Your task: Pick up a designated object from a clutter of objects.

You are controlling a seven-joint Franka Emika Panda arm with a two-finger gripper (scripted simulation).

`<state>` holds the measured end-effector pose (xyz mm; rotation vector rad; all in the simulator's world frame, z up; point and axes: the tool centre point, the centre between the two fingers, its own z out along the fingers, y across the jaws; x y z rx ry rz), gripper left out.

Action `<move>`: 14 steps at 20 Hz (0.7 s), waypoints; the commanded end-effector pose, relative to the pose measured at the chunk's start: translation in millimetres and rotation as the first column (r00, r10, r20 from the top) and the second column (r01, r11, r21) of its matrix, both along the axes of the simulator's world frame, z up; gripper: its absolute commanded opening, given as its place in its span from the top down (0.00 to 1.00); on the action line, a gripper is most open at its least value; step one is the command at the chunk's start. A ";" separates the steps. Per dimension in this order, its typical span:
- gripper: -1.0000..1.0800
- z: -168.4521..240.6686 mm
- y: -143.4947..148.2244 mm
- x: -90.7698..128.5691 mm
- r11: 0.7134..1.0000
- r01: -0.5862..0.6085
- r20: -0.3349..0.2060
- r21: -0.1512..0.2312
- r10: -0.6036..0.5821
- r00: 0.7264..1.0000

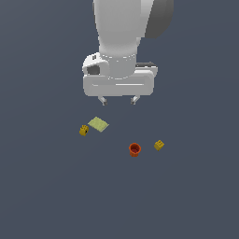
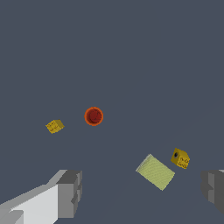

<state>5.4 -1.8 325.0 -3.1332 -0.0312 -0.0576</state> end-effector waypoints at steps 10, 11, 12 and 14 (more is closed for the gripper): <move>0.04 -3.6 -35.1 -7.7 0.998 0.056 -0.023 -0.019 -0.057 0.998; 0.04 -3.3 -35.3 -7.9 0.998 0.056 -0.023 -0.019 -0.057 0.998; 0.04 -3.4 -34.3 -7.5 0.998 0.055 -0.022 -0.018 -0.055 0.998; 0.04 -5.2 -32.5 -6.3 0.998 0.054 -0.022 -0.018 -0.055 0.998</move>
